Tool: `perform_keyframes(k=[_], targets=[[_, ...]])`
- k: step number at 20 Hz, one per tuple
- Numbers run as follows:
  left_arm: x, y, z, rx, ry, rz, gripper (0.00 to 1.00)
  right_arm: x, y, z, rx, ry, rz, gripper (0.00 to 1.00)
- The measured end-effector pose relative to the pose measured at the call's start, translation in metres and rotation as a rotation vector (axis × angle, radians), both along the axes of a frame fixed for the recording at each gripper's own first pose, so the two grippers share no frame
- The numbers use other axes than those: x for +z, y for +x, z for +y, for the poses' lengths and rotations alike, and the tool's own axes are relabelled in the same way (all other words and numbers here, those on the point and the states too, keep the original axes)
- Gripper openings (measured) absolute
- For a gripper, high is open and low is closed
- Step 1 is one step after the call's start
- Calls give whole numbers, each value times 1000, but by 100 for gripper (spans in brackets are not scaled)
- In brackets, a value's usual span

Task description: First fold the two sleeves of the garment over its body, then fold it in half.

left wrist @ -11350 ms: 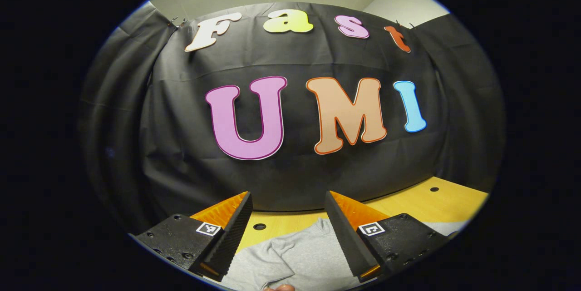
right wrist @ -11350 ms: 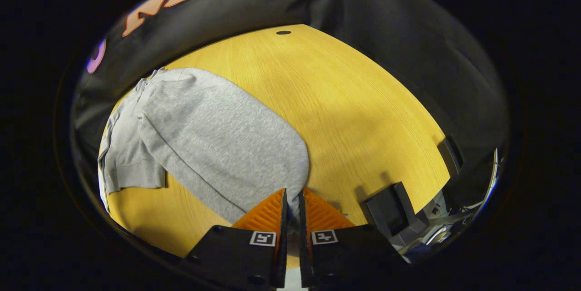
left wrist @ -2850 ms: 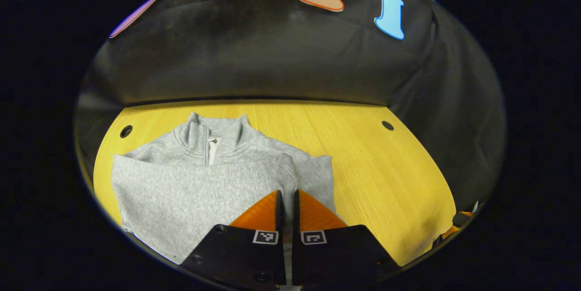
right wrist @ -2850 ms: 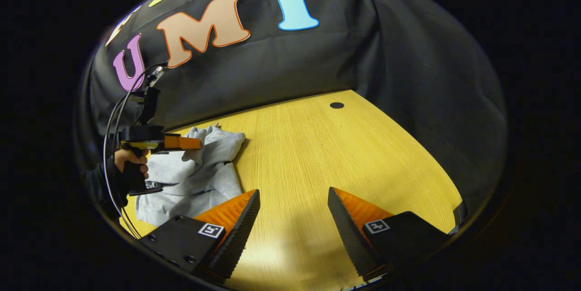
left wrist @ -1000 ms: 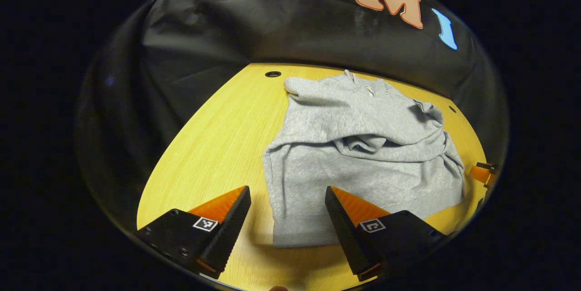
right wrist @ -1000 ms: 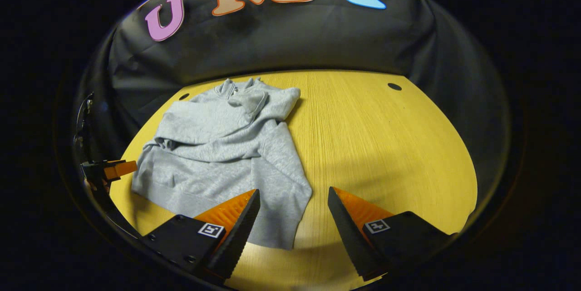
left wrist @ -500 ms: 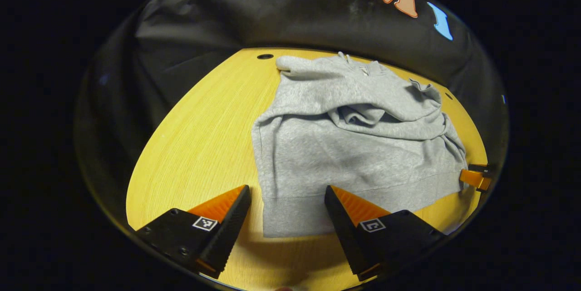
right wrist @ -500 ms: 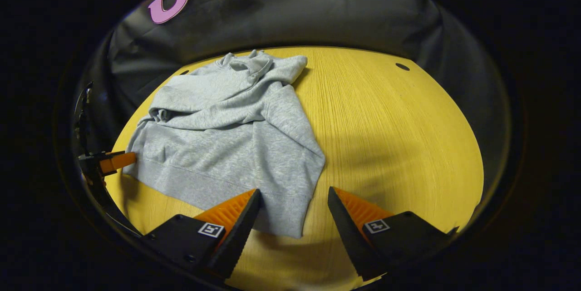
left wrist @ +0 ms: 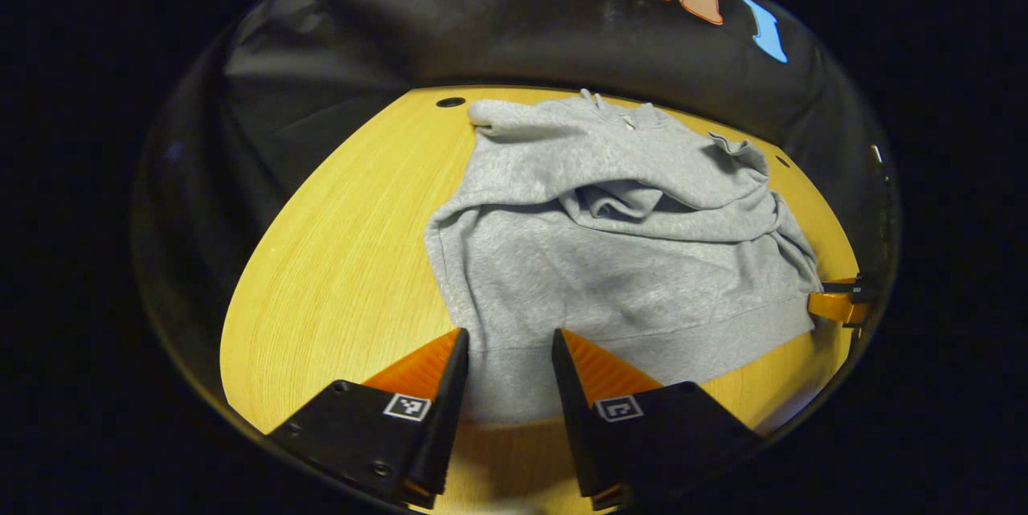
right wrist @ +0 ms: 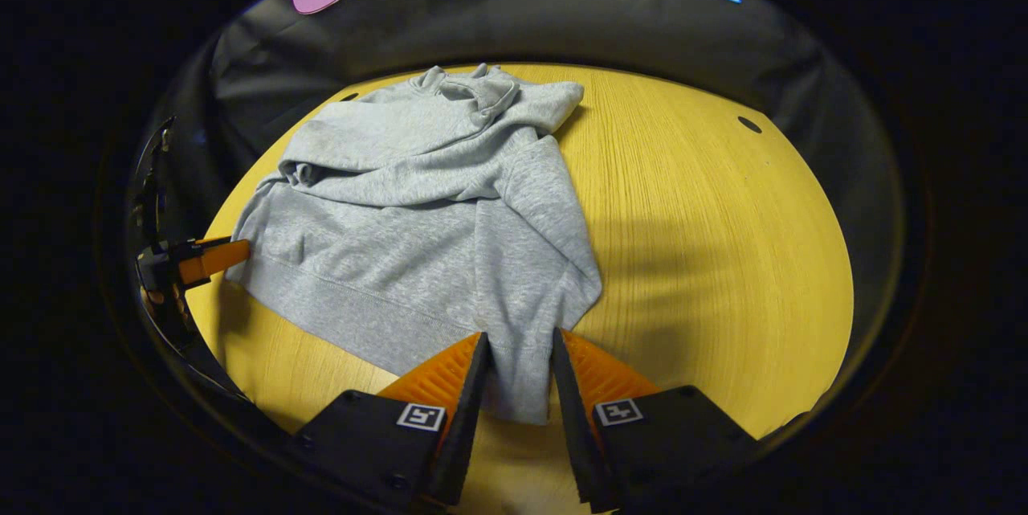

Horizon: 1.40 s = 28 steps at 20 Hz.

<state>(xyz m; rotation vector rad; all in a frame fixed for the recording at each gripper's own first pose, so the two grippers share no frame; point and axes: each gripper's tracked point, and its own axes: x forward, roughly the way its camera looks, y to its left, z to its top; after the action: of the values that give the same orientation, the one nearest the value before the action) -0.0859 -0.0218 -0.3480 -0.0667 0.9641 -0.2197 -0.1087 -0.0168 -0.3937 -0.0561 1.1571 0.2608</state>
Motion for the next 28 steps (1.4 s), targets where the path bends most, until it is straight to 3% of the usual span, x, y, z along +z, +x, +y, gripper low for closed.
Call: perform_keyframes(k=[1,2,4,5,7,8,9,10,18,28], targets=[[1,0,-3,-14,-14,-2,49,-1,3,2,-5,8,-4,24],[-1,2,-9,-21,-35,-5,44,0,1,2,-5,7,0,23],[1,0,-12,-12,-50,-4,13,2,2,2,-23,8,-6,13],[1,-2,-14,-15,-58,12,7,5,6,0,-41,-4,-34,13],[3,-10,-15,-22,-76,54,5,5,2,1,-23,-27,-61,0],[3,-11,-14,-26,-81,61,4,7,-1,3,-15,-20,-52,6],[4,-11,-12,-28,-85,69,4,8,0,4,-17,-8,-36,0],[4,-11,-11,-28,-91,76,4,7,-1,4,-24,7,-16,6],[7,-5,-6,0,-105,154,1,11,3,8,-61,88,48,6],[63,32,-22,30,-210,106,0,84,60,42,-203,367,9,5]])
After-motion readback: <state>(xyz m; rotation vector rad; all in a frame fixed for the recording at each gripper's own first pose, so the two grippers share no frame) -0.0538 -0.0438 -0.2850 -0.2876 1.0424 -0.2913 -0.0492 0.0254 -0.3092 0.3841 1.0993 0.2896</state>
